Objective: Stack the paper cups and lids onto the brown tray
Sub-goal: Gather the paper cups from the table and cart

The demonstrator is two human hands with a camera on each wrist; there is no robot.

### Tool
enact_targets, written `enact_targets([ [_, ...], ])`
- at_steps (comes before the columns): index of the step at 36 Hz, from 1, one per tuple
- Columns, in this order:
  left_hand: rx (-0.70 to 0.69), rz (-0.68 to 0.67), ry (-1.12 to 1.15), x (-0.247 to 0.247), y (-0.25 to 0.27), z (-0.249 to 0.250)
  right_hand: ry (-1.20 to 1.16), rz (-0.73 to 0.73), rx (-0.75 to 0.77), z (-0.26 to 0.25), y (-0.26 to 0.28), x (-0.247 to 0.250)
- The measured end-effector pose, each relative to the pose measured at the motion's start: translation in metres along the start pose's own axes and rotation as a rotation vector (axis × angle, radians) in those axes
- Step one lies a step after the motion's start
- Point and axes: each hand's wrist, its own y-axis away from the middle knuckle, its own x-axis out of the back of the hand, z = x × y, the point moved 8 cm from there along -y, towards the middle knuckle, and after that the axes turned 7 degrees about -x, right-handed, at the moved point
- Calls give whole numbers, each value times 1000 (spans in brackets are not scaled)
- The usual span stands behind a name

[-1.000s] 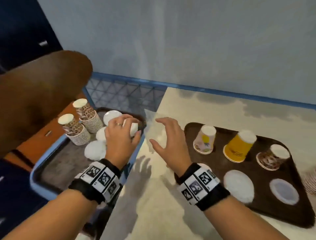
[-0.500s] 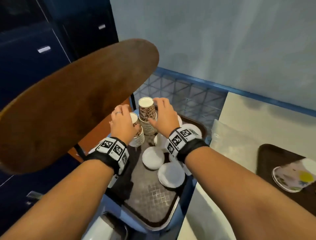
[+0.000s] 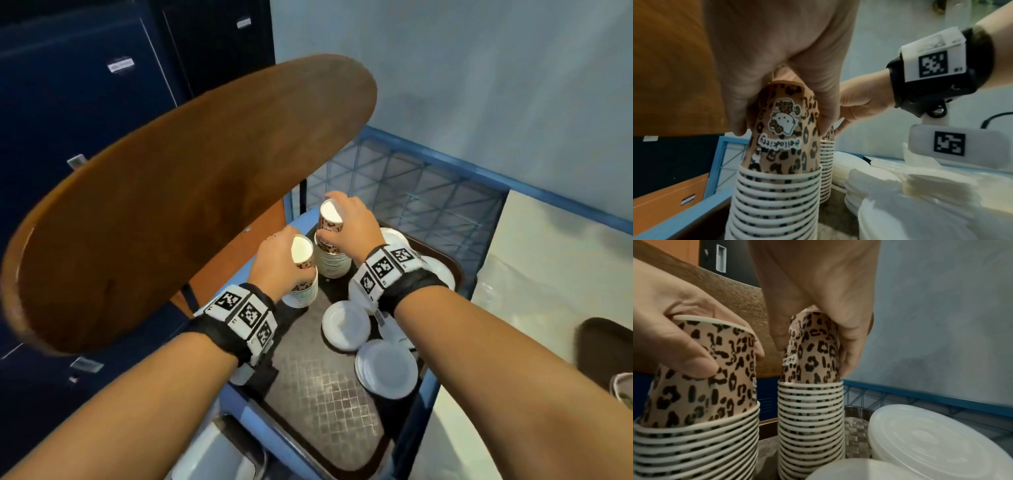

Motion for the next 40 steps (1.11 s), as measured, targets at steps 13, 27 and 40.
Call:
enact_targets([
  [13,-5,-77,-91,30,67,-30,14,-258,95,-38,60,-25],
  [27,221,190,363,29,121,-71,-232,-266,-67,-32,119,-47],
  [40,360,153,655,-17,132,-102,-424,-244,-254,6,163,-95],
])
